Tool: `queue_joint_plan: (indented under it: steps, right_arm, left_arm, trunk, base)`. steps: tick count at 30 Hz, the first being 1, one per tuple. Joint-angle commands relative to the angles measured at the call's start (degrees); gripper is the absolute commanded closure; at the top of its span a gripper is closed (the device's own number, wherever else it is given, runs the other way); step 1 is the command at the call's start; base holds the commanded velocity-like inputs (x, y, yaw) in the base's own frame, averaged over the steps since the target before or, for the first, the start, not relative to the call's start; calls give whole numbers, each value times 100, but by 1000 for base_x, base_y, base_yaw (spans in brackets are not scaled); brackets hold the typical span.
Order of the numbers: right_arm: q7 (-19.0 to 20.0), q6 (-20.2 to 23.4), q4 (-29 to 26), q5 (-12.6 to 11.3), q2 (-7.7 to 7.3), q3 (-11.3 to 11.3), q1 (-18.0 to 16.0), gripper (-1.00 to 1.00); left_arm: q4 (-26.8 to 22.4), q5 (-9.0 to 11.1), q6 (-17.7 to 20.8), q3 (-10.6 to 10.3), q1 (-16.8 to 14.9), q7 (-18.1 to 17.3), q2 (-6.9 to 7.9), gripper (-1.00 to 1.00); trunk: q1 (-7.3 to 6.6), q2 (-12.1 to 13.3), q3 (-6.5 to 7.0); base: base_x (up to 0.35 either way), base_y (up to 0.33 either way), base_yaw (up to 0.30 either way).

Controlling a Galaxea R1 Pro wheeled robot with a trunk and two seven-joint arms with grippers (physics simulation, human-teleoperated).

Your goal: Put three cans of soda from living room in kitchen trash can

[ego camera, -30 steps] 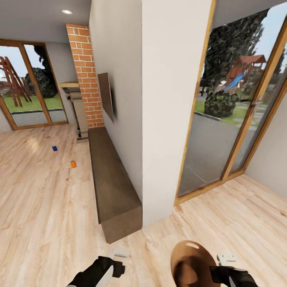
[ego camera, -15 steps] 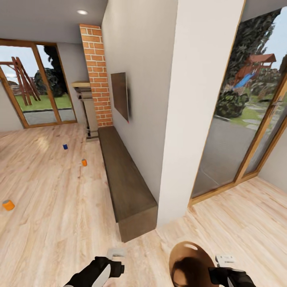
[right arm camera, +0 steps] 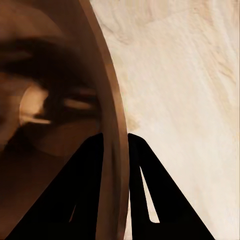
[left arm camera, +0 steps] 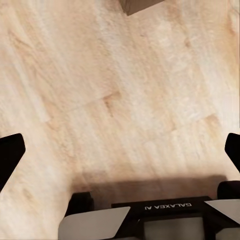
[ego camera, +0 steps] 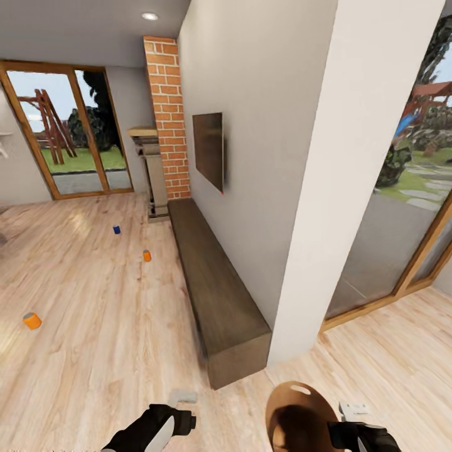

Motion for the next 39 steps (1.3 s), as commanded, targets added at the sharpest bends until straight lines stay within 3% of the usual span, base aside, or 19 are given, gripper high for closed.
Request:
queue_joint_plan:
  steps: [1, 23, 39]
  right_arm:
    - [40, 6, -3, -55, 1, -4, -2, 100]
    - [31, 7, 6, -48, 13, 2, -2, 100]
    - [31, 2, 6, -64, 11, -12, -2, 100]
  left_arm:
    - [0, 0, -1, 0, 0, -1, 1, -100]
    - [0, 11, -6, 0, 2, -3, 0, -100]
    - [0, 2, -13, 0, -2, 1, 2, -100]
  trunk:
    - [0, -1, -4]
    - [0, -1, -103]
    - [0, -1, -171]
  base:
    - [93, 321, 218]
    - [22, 345, 242]
    - [147, 341, 166]
